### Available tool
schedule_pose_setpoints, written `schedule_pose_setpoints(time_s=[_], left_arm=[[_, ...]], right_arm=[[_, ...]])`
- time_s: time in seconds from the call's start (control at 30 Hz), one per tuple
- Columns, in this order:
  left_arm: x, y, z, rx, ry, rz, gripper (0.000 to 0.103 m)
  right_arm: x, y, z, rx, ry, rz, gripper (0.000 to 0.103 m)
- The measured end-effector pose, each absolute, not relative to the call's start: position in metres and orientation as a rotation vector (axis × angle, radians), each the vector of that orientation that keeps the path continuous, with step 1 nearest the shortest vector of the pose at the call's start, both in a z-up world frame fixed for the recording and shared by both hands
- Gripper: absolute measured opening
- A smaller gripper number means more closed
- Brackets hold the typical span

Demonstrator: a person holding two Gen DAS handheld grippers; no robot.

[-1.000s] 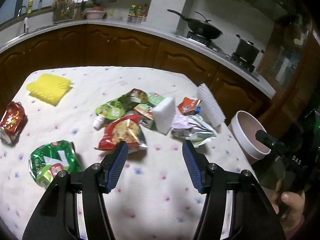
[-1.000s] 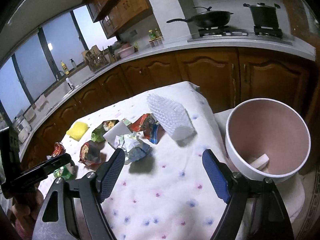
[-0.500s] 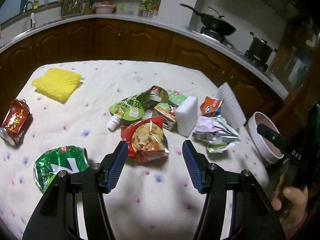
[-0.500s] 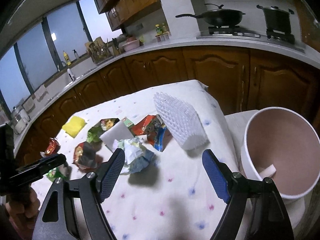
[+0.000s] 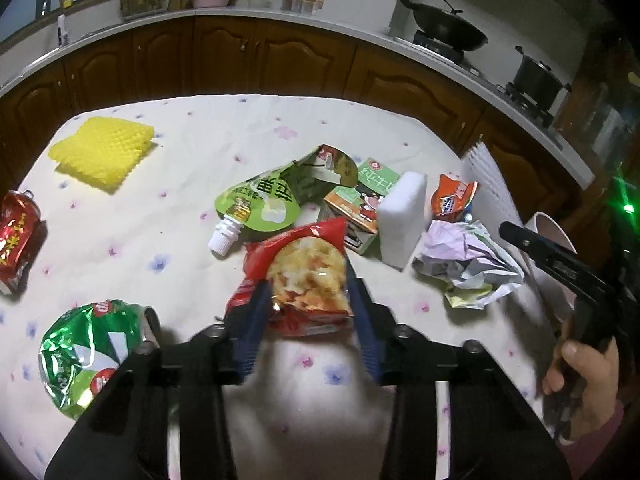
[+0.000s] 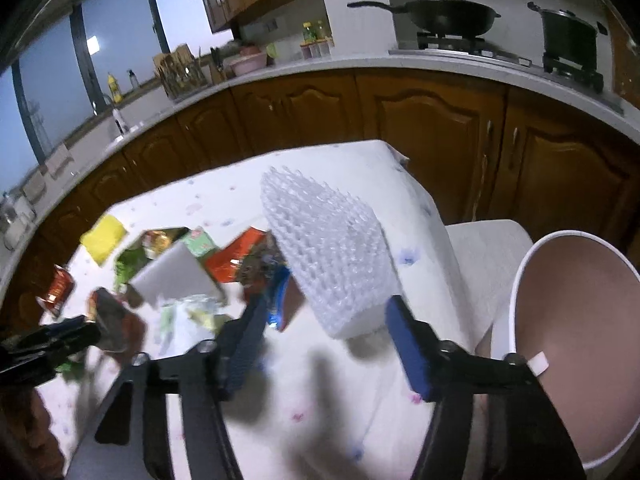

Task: Collect trash
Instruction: 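Grasp the red chip bag with the left tool while the right tool grasps the white foam net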

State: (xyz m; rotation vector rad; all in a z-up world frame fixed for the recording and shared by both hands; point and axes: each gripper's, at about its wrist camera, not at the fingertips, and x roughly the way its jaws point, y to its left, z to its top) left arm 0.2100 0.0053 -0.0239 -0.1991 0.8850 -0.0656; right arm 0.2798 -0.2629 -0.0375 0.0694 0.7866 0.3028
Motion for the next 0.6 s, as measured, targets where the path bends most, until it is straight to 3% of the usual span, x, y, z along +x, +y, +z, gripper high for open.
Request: schedule_pose_setpoints(time_s=[0.03, 0.1, 0.6], left_arm=[[0.210, 0.004, -0.023, -0.193, 0.882, -0.067, 0.033], [0.209, 0.003, -0.022, -0.186, 0.878, -0.076, 0.031], [0.186, 0.016, 0.010, -0.272, 0.789, -0.146, 0.028]], right_arm=[[0.283, -0.263, -0.041, 0.064, 0.799, 0.293, 0.025], [0.284, -0.265, -0.045, 0.071, 0.805, 0.286, 0.012], [0.229, -0.276, -0.008, 0.109, 0.719, 0.340, 0.008]])
